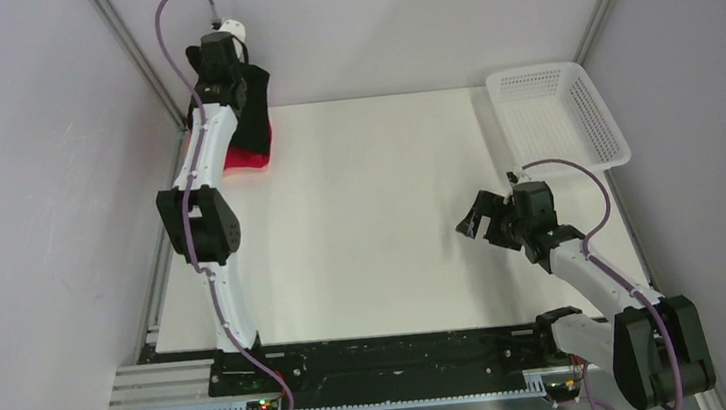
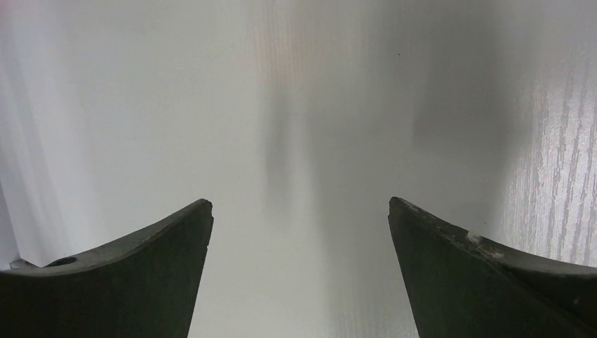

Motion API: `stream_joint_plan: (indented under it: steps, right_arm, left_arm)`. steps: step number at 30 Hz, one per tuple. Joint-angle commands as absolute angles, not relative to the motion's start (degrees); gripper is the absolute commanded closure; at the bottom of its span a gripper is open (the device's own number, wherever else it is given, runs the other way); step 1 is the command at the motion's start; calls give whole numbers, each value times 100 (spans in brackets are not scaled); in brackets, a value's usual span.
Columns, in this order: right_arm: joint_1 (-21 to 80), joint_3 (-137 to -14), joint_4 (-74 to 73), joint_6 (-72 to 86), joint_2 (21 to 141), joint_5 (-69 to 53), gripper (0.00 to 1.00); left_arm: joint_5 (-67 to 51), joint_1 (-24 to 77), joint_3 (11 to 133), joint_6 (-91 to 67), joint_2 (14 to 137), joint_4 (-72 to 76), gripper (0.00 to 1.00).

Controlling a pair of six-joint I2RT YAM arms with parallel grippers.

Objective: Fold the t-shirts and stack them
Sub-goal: Put the neatly folded tshirt into the corner of the board with the left arm

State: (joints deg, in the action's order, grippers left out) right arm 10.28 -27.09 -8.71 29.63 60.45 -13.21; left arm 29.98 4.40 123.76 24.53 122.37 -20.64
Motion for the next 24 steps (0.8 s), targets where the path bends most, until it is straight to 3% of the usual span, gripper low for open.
stream_joint_plan:
  steps: [1,7,14,16,18,19,21,24]
  right_arm:
    - [1011,-2988,-834,2837,6058,-1201,1]
    - [1008,-3099,-979,2846,6061,-1109,1]
    - [1010,-3168,-952,2836,6152,-908,1]
    - [1008,-3187,-912,2801,6227,-852,1]
    - [1002,-3219,-844,2754,6307,-792,1]
    - [995,-3266,-852,2757,6362,-706,1]
    - [985,-3340,-923,2804,6382,-669,1]
    - [993,-3343,-980,2862,6140,-809,1]
  left_arm:
    - [2911,127,12765,2082,12640,-1782,100]
    - [2420,-199,12908,1954,13165,-1776,100]
    - [2840,-464,13609,1981,13834,-1777,100]
    - [2906,-469,13651,2059,13876,-1776,96]
    - [2948,-474,13663,2099,13868,-1775,56]
    - [2972,-474,13657,2056,13834,-1778,14]
    - [3035,-464,13604,1797,13700,-1779,2]
    - [2783,-439,13057,1283,13087,-1784,1]
